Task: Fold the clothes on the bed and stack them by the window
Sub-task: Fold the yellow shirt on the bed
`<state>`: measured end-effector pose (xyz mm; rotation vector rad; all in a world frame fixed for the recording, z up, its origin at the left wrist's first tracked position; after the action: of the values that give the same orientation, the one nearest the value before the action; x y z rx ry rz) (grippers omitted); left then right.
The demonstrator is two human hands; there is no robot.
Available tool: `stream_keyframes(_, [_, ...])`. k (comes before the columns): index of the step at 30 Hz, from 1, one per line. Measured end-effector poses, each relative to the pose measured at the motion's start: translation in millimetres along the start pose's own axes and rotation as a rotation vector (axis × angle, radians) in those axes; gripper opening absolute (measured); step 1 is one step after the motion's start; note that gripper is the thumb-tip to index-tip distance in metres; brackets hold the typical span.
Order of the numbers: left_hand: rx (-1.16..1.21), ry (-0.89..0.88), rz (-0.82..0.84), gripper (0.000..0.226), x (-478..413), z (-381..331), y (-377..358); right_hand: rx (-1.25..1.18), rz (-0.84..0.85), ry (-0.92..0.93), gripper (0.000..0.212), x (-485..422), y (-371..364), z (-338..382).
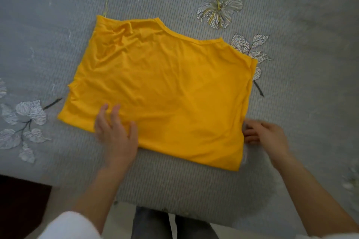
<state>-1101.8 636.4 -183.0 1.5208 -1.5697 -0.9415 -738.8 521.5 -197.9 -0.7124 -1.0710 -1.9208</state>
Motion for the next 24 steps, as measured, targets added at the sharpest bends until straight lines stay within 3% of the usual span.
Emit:
stream_keyframes(3, [0.041,-0.472,0.282,0.06,62.4,-89.7,-52.0,-0.07,-0.095,0.03,0.026,-15.8,4.7,26.6])
stream_keyframes(6, [-0.041,-0.772,0.534,0.083,123.5,-144.5,-95.5,-0.115,-0.052,0.043,0.032,-30.7,-1.9,53.0])
stream_keyframes(10, [-0.191,-0.844,0.701,0.085,155.2,-156.3,-120.2,-0.092,-0.052,0.07,0.03,-43.0,-7.3,82.7])
stream_keyframes(13, [-0.129,-0.862,0.685,0.062,146.2,-154.8,-120.1,-0.131,-0.061,0.03,0.04,-47.6,-12.3,94.4])
stream_keyframes(15, [-0.071,-0.865,0.656,0.047,133.4,-156.6,-113.4,-0.152,-0.071,0.014,0.034,-48.3,-17.4,100.4])
stream_keyframes(17, [0.019,-0.811,0.681,0.042,120.9,-157.4,-106.0,-0.202,-0.038,-0.01,0.027,-47.4,-25.3,107.3])
stream_keyframes(19, [0.299,-0.628,0.759,0.035,110.3,-155.7,-101.7,-0.266,0.026,-0.073,0.037,-44.9,-33.2,113.3])
stream_keyframes(21, [0.642,-0.279,0.821,0.03,96.2,-147.4,-90.6,-0.325,0.095,-0.114,0.049,-40.8,-42.0,121.0])
stream_keyframes(24, [1.115,0.266,0.731,0.027,68.2,-114.1,-65.0,-0.425,0.165,-0.1,0.048,-32.0,-57.5,139.7])
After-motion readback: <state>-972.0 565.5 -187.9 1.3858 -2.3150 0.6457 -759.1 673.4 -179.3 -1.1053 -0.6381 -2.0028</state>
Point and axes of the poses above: each hand's wrist, its own x-axis away from the middle knuckle, its own y-axis out of the back of the hand, z = x × y, the point moved 6 cm from there along -x, towards the middle knuckle, and after that the axes turned 6 degrees about -y, right-handed, at the moved point
